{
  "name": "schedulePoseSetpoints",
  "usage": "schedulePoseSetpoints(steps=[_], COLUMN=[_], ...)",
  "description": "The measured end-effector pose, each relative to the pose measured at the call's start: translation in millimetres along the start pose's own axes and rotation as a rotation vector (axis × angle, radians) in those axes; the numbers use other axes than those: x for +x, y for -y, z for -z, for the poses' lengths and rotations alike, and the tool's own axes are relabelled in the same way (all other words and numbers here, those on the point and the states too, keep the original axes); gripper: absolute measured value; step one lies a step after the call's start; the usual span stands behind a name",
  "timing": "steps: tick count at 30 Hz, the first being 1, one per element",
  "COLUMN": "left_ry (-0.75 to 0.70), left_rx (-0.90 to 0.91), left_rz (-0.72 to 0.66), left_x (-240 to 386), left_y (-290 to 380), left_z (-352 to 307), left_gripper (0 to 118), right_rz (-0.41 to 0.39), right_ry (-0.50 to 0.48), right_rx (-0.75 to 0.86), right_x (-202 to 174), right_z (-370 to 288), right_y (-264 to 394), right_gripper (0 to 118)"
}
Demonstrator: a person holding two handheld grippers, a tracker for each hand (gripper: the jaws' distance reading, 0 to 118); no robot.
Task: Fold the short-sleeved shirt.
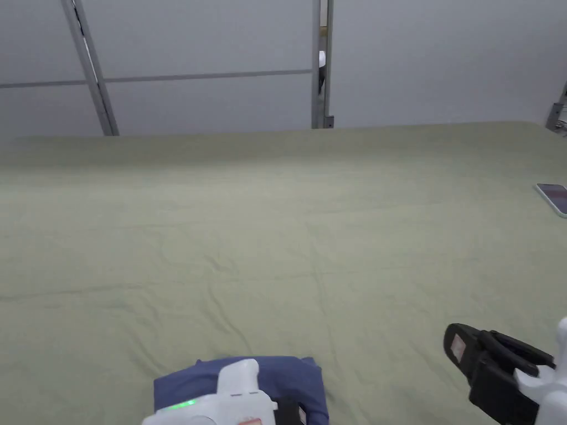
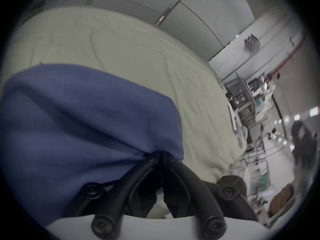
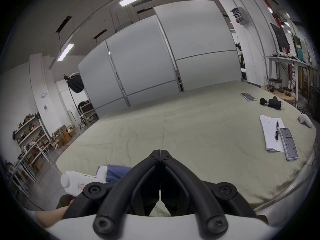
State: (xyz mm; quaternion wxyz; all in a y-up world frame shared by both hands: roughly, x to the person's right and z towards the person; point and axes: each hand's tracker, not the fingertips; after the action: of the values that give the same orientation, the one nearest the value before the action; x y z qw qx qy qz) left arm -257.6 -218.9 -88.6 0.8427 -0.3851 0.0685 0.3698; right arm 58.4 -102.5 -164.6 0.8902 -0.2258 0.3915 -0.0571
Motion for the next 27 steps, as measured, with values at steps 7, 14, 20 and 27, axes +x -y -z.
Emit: schedulePoseSetpoints(steps=[7,14,20,27], left_ry=[0.011,0.12,0.345,0.429], left_rx=[0.255,0.35,0.309,0.027], left_rz=[0.045,-0.189,-0.456,-0.61], left_x=[-13.1,-97.8,-156.6,-190.2], left_y=[-17.0,-3.4,9.0,-14.0], left_z=[-113.1,-184.7,-175.6,-53.4], left_gripper=[6,6,114,114], right_rz=[-0.004,-0.049,0.013,0.086], right_ry=[-0.158,-0.184,-0.218,-0.248], right_rx=[-0.076,-0.758,-0.76,-0.743], right_x=[-37.8,-78.2,-59.8,-48.7], right_z=[62.7,213.8,232.6,233.1], right_y=[-8.5,67.7,74.4,81.9], right_gripper=[2,2,2,2])
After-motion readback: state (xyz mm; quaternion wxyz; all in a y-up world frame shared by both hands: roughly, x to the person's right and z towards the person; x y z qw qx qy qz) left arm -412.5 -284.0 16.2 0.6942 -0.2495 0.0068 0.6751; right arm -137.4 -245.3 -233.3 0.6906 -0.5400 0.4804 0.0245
